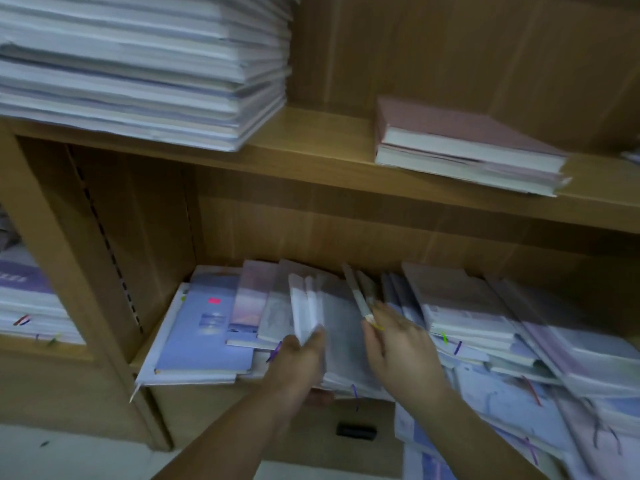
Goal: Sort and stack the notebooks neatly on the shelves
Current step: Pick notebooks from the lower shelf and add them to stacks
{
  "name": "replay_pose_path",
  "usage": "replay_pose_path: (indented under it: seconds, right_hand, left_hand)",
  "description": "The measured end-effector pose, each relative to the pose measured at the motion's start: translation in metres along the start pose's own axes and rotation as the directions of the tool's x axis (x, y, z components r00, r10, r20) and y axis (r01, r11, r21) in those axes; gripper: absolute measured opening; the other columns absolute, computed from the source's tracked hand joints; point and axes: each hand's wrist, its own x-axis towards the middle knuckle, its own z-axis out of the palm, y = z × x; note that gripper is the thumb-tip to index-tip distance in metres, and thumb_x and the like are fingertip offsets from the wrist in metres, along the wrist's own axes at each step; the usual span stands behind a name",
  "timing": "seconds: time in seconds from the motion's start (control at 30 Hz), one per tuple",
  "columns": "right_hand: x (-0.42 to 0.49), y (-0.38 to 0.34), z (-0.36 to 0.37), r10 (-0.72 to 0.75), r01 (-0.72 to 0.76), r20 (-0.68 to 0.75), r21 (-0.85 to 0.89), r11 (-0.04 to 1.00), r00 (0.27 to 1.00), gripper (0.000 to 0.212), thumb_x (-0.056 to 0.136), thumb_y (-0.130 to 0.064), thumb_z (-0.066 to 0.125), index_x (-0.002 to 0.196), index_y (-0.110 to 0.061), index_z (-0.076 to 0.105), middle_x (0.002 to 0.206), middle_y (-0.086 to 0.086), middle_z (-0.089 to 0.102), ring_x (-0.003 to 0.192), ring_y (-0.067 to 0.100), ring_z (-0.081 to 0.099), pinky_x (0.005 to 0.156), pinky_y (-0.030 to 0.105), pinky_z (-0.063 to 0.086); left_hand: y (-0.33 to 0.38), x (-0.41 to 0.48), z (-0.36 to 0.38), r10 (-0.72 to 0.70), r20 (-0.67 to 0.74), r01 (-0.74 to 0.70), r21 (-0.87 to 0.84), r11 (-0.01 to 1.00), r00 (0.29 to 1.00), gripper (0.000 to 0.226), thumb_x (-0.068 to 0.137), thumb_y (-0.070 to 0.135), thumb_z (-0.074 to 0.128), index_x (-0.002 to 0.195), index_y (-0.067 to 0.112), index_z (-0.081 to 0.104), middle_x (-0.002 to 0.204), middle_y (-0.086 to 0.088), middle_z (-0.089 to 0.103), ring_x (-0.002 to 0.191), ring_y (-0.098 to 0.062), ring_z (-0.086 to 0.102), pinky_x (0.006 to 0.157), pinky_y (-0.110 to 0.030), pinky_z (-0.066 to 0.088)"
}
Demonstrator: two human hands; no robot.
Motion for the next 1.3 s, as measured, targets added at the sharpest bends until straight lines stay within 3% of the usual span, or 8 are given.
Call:
replay_pose_path:
  seconds: [0.13,0.3,0.47,0.67,0.9,1.03,1.13,1.3]
  right_hand:
    - [-0.020,-0.026,-0.004,-0.228,0.222,0.099,0.067,0.973,0.969,0.029,0.096,-0.038,0.049,0.107,-0.021,0.069,0.124,0.007,0.070,0.099,0.021,0.071,0.072,0.028,0.056]
    - [-0.027,-0.005,-0.015,-0.005,-0.119,0.217,0.553,0.825,0.976,0.022,0.091,-0.019,0.071,0.106,-0.034,0.076,0.116,-0.028,0.070,0.115,-0.006,0.062,0.101,0.019,0.048]
    - [-0.034,0.029,-0.005,0.103,-0.138,0.188,0.181,0.974,0.977,0.021,0.092,-0.030,0.055,0.094,-0.023,0.075,0.122,0.000,0.065,0.106,0.027,0.062,0.090,0.035,0.052]
    - [-0.045,0.029,0.001,0.089,-0.186,0.248,0.400,0.897,0.965,0.026,0.098,-0.026,0.059,0.117,-0.036,0.073,0.139,-0.010,0.051,0.129,0.010,0.044,0.105,0.025,0.039]
    - [-0.023,0.009,-0.060,0.496,-0.711,0.521,0.602,0.364,0.695,0.032,0.097,-0.030,0.067,0.128,-0.030,0.061,0.129,-0.009,0.054,0.110,0.016,0.058,0.095,0.028,0.051]
    - [-0.028,-0.018,-0.090,0.235,-0.889,0.874,0.452,-0.069,0.426,0.040,0.096,-0.045,0.063,0.135,-0.039,0.057,0.121,-0.005,0.073,0.106,0.024,0.072,0.088,0.048,0.059]
    - [-0.035,-0.046,-0.109,0.097,-0.792,0.855,0.509,-0.338,0.509,0.033,0.100,-0.034,0.056,0.133,-0.034,0.058,0.121,0.010,0.073,0.110,0.035,0.070,0.101,0.059,0.051]
    - [-0.063,-0.075,-0.163,0.192,-0.652,0.685,0.728,-0.213,0.702,0.076,0.091,-0.029,0.068,0.155,-0.044,0.029,0.126,0.000,0.072,0.104,0.031,0.073,0.091,0.051,0.057]
  left_hand:
    - [-0.007,0.027,-0.001,-0.137,0.225,0.201,-0.294,0.934,0.965,0.131,0.037,0.098,0.070,0.150,0.039,0.044,0.154,0.003,0.048,0.136,-0.025,0.053,0.109,-0.051,0.046]
    - [-0.006,0.012,-0.002,-0.094,0.088,0.093,0.014,0.996,0.992,0.110,0.047,0.086,0.080,0.126,0.019,0.044,0.133,0.008,0.059,0.112,-0.017,0.063,0.092,-0.039,0.056]
    - [-0.002,0.002,0.021,-0.006,-0.106,0.016,0.088,0.996,0.994,0.095,0.036,0.075,0.088,0.107,0.024,0.051,0.105,0.003,0.067,0.095,-0.019,0.066,0.073,-0.037,0.062]
    - [-0.002,0.001,0.028,0.005,-0.125,-0.008,-0.029,1.000,0.992,0.098,0.022,0.057,0.099,0.103,0.019,0.062,0.093,0.000,0.076,0.085,-0.019,0.074,0.074,-0.037,0.064]
    - [0.014,-0.032,-0.006,-0.025,-0.037,0.017,-0.189,0.982,0.999,0.075,0.046,0.038,0.093,0.107,0.007,0.065,0.095,-0.014,0.077,0.085,-0.033,0.075,0.078,-0.056,0.063]
    - [0.016,-0.083,-0.033,0.019,-0.010,-0.021,-0.248,0.968,1.000,0.072,0.051,0.037,0.091,0.112,0.006,0.070,0.097,-0.016,0.078,0.088,-0.036,0.076,0.085,-0.057,0.061]
    - [0.018,-0.126,-0.050,0.049,0.049,-0.034,-0.275,0.961,0.998,0.075,0.052,0.029,0.092,0.118,0.003,0.068,0.104,-0.020,0.076,0.096,-0.038,0.075,0.091,-0.059,0.058]
    - [0.025,-0.209,-0.063,0.176,0.127,-0.148,-0.204,0.968,0.976,0.071,0.046,0.032,0.086,0.113,0.012,0.072,0.106,-0.021,0.076,0.101,-0.044,0.072,0.100,-0.062,0.052]
